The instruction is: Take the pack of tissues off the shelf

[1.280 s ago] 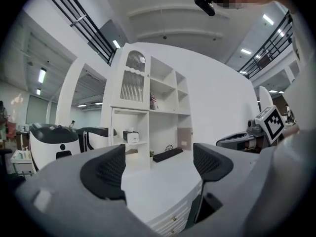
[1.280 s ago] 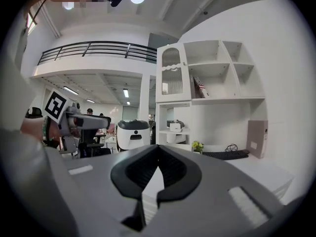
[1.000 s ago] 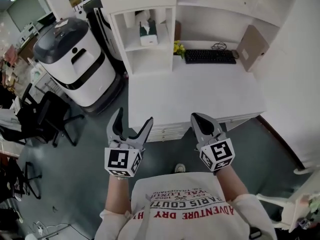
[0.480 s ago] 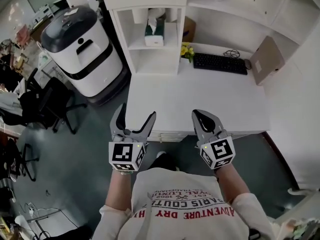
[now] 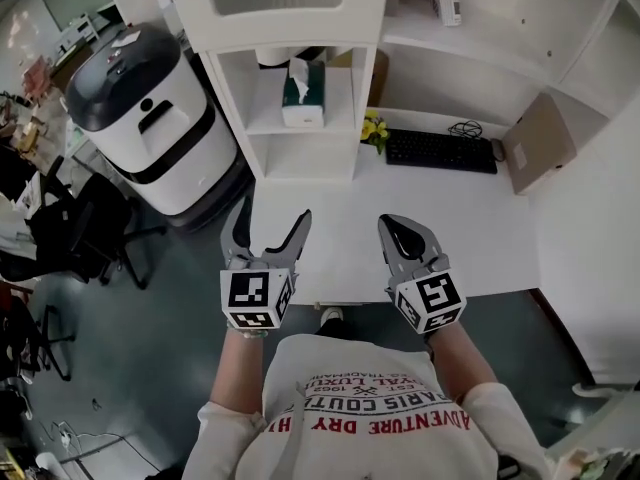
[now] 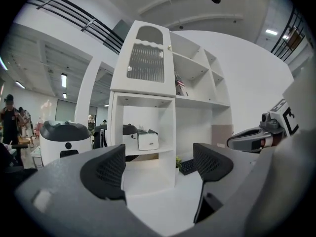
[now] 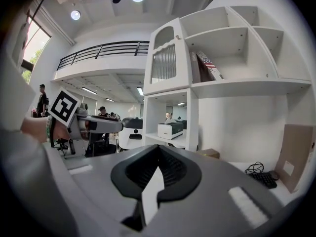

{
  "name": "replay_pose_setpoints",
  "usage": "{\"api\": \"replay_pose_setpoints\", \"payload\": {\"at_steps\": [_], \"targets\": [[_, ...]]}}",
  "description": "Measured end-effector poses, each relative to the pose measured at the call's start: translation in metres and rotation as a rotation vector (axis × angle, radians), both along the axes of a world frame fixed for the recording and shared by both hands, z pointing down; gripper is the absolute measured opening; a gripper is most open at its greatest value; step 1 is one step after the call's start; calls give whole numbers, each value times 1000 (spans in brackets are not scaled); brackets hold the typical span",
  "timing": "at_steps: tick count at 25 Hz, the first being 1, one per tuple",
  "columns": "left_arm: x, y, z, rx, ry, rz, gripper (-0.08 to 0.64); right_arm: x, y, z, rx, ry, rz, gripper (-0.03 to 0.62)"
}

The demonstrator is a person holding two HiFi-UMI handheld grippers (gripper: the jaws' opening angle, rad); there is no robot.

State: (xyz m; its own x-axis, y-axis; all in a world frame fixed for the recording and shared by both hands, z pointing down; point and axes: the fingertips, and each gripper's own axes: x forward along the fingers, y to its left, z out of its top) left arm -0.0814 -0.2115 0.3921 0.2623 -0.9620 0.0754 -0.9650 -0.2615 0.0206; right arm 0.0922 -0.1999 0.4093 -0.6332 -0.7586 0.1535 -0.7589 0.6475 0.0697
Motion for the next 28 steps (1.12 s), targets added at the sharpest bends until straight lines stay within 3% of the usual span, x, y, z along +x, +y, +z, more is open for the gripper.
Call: {"api": "replay_pose_setpoints", "payload": {"at_steps": [8, 15, 23, 28], "targets": [[-5, -93, -3, -9, 49, 9, 431, -12, -77, -1, 6, -1, 35, 0], [-3, -161, 5, -20, 10, 14, 477, -16, -120, 4, 2, 4, 70, 0], [9, -223, 15, -36, 0, -56, 565, -14, -152, 9, -23, 14, 81, 0], [14, -250, 18, -39, -68, -95, 574, -11, -161, 15, -30, 35, 61, 0]]}}
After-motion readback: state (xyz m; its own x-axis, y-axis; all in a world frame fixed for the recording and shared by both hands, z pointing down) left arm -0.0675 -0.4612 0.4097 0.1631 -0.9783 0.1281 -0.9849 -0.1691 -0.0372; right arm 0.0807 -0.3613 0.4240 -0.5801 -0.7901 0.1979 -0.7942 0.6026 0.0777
